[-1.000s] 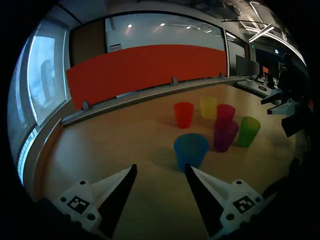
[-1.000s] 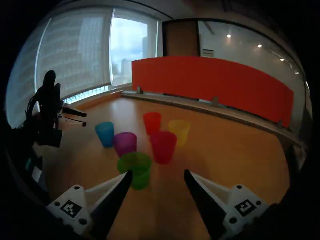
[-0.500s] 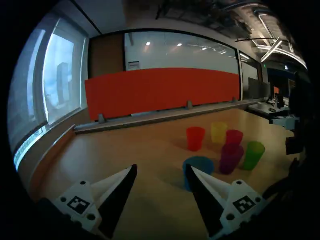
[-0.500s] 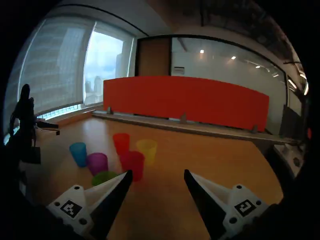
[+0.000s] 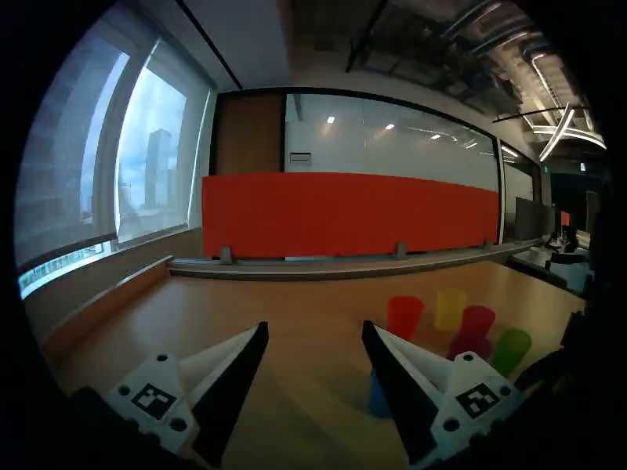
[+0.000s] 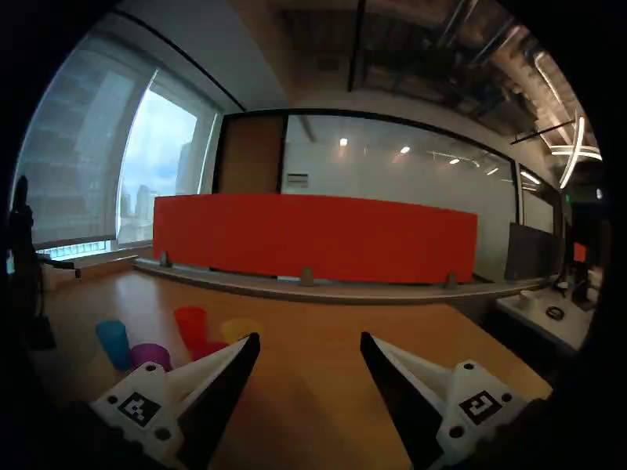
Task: Pour water
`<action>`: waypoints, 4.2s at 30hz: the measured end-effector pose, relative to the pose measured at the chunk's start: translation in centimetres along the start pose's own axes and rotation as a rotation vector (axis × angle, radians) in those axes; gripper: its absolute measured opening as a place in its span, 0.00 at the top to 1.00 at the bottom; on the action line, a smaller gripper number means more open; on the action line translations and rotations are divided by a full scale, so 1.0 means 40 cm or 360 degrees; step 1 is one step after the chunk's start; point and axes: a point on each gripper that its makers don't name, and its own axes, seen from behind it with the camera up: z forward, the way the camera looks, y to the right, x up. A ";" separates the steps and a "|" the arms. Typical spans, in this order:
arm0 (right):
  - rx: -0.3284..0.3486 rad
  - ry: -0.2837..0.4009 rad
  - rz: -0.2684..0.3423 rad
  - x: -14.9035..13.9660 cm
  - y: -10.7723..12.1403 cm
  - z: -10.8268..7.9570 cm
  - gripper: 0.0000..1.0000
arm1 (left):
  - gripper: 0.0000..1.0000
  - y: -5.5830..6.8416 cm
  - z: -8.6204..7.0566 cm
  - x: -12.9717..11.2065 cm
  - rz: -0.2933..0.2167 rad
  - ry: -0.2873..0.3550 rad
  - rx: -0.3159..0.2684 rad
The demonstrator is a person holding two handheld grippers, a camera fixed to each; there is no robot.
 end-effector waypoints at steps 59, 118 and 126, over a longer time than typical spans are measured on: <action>-0.0189 -0.0034 0.0179 0.020 0.071 -0.012 0.01 | 0.12 -0.092 0.011 -0.106 0.0011 0.0190 0.0170; -0.0139 0.0189 0.0069 -0.082 0.073 0.035 0.01 | 0.12 -0.100 0.010 -0.110 0.0020 0.0186 0.0171; -0.0131 0.0164 0.0082 -0.105 0.079 0.035 0.01 | 0.12 -0.099 0.010 -0.111 0.0020 0.0186 0.0171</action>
